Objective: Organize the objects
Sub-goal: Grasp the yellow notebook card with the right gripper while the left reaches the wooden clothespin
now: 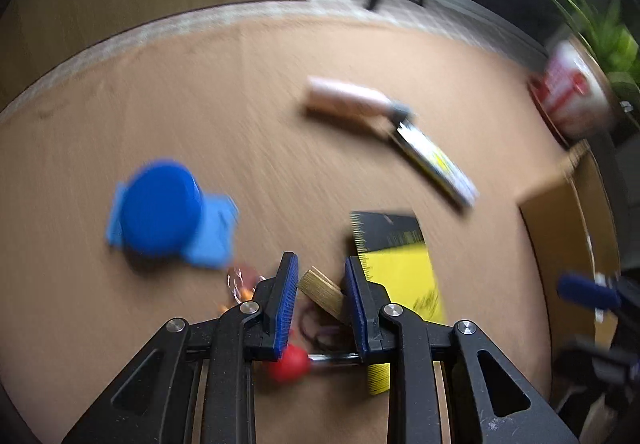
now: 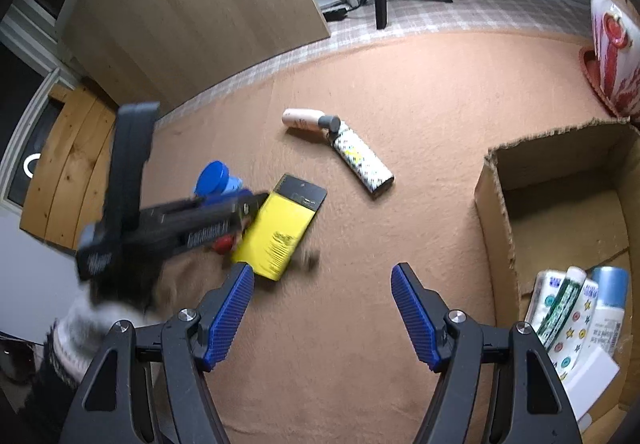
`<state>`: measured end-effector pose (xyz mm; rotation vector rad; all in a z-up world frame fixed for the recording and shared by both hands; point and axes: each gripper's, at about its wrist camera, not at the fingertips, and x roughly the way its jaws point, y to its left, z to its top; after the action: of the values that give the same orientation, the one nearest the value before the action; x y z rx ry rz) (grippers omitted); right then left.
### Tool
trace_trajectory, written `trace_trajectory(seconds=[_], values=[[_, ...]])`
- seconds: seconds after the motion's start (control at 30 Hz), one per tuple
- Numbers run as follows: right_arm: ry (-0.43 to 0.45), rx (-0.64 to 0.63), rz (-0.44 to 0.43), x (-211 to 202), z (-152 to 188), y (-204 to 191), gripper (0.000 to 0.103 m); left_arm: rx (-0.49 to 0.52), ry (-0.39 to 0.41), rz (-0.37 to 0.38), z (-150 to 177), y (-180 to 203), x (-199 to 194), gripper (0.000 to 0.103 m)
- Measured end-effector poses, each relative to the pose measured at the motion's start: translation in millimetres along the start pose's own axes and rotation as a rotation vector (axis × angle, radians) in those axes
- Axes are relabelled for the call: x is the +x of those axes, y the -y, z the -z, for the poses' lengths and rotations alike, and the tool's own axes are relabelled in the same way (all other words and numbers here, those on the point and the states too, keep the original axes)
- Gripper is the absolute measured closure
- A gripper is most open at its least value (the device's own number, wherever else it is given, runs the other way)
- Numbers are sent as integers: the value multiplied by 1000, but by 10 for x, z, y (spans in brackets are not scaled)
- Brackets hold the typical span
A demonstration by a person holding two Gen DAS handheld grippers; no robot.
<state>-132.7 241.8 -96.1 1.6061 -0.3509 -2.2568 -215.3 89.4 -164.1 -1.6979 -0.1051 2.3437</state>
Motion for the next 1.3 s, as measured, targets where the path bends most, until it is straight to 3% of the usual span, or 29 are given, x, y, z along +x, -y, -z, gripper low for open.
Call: trace_trajectory(seconds=[0.27, 0.47, 0.57, 0.63, 0.7, 0.77, 0.97, 1.13, 1.3], values=[[-31, 3, 14, 78, 197, 76, 35, 32, 8, 2, 501, 131, -161, 81], [-41, -23, 22, 104, 222, 33, 35, 32, 13, -56, 632, -33, -251, 82], [-45, -38, 23, 134, 217, -22, 35, -20, 22, -50, 585, -256, -315, 82], [-50, -55, 23, 162, 204, -68, 35, -50, 40, -56, 589, -350, -400, 75], [-52, -75, 33, 197, 183, -118, 35, -82, 70, -65, 594, -445, -512, 58], [-56, -91, 43, 240, 157, -152, 35, -125, 94, -56, 595, -553, -624, 51], [-80, -116, 74, 395, 56, -179, 35, -199, 132, -62, 596, -830, -854, 50], [-89, -114, 92, 490, -58, -167, 35, -195, 155, -96, 607, -877, -951, 50], [-109, -158, 145, 640, -113, -222, 35, -186, 151, -35, 667, -759, -1011, 50]])
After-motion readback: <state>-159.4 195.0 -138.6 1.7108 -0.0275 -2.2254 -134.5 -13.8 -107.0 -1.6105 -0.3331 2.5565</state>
